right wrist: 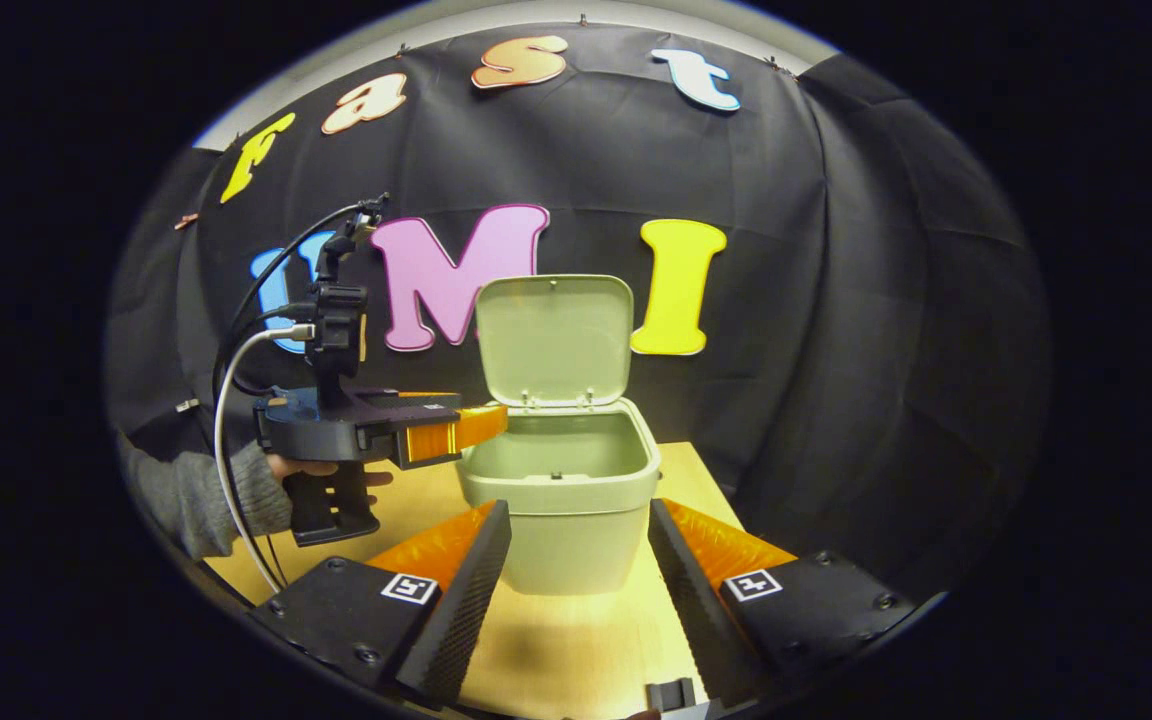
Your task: Press the lid of the desktop garbage bin to open it, pick up the crumpled paper on the desktop and throw it into the bin, then pick up the pop can on the desktop and drop it into the bin, and finally close the garbage bin lid.
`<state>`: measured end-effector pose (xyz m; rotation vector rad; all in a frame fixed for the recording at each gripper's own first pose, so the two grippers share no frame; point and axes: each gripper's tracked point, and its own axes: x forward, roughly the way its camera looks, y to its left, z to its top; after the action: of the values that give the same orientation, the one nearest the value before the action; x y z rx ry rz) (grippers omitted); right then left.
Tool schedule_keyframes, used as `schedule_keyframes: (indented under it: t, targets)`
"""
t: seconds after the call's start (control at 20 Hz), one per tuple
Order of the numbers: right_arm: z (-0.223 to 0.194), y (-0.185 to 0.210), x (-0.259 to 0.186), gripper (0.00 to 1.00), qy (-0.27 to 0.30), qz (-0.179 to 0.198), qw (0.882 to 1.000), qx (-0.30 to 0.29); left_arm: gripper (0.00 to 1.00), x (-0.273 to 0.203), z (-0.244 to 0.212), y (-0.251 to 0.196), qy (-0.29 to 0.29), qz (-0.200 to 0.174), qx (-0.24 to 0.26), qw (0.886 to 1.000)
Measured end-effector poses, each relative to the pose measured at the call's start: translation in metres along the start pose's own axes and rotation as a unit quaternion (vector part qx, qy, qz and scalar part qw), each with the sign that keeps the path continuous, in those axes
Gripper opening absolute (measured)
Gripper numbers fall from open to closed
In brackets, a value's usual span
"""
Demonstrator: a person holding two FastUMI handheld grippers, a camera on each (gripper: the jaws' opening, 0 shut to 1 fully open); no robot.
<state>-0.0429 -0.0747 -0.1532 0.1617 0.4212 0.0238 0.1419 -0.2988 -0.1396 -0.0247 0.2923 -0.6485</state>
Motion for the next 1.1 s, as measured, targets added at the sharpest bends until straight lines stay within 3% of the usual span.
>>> schedule_keyframes:
  t: [0.25, 0.6, 1.1]
  targets:
    - [-0.021, 0.044, 0.005, 0.88, 0.025, 0.065, 0.997, -0.010, 0.94, -0.046, 0.003, 0.035, -0.011, 0.036, -0.009, 0.999]
    - [-0.082, 0.106, 0.011, 0.88, 0.091, 0.150, 0.983, -0.050, 0.94, -0.122, -0.016, 0.091, -0.008, 0.100, -0.008, 0.995]
    - [-0.170, 0.144, 0.030, 0.92, 0.178, 0.194, 0.961, -0.087, 0.94, -0.209, -0.048, 0.127, 0.003, 0.164, -0.003, 0.986]
